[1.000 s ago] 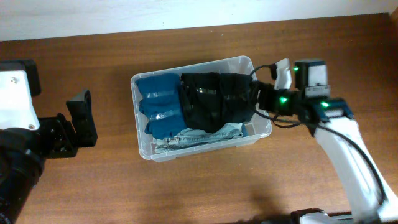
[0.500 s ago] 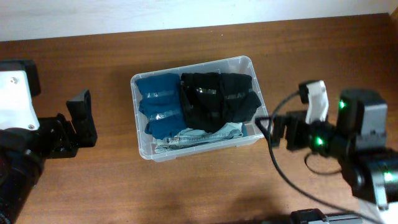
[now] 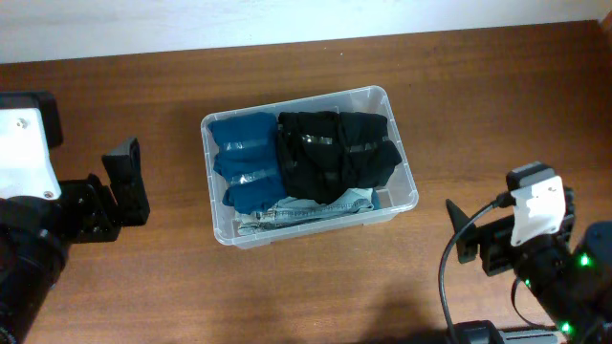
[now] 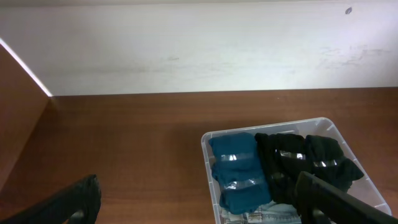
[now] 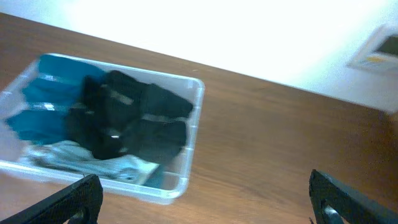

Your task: Pack container

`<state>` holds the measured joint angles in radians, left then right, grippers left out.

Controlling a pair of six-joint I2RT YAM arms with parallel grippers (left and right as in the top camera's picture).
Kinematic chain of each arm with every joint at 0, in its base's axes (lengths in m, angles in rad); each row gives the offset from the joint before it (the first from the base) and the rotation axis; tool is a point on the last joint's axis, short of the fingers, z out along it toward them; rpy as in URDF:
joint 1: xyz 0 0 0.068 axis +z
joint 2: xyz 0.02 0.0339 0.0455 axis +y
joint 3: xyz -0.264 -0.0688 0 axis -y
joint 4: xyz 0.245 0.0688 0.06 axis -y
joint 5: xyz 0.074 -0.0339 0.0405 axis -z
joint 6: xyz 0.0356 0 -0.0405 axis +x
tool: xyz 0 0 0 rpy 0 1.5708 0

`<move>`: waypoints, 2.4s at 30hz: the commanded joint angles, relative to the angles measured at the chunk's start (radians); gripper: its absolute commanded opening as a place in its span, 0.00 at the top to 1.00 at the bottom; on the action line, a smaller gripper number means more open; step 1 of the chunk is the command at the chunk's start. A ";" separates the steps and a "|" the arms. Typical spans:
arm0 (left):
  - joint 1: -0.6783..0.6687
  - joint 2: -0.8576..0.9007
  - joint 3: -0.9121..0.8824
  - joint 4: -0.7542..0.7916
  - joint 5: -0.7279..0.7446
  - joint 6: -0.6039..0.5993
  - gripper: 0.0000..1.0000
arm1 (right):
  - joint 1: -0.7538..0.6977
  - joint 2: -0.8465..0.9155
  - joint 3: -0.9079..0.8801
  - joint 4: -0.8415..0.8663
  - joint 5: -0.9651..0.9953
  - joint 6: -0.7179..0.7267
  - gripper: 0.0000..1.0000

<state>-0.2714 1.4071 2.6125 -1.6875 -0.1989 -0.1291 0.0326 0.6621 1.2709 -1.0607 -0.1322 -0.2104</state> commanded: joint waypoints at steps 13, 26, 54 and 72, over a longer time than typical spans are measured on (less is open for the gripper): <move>0.006 -0.002 0.005 0.000 -0.008 -0.013 0.00 | -0.034 -0.494 -0.739 0.348 0.117 -0.043 0.02; 0.006 -0.002 0.005 0.000 -0.008 -0.013 0.01 | -0.034 -0.658 -1.025 0.367 0.068 0.036 0.02; 0.006 -0.002 0.005 0.000 -0.008 -0.013 0.01 | -0.034 -0.655 -1.109 0.361 0.076 0.035 0.02; 0.006 -0.079 -0.515 0.444 0.037 0.077 0.00 | -0.034 -0.655 -1.109 0.361 0.076 0.035 0.02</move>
<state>-0.2714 1.3563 2.2971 -1.3426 -0.2096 -0.1177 0.0059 0.0147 0.1665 -0.7017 -0.0528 -0.1833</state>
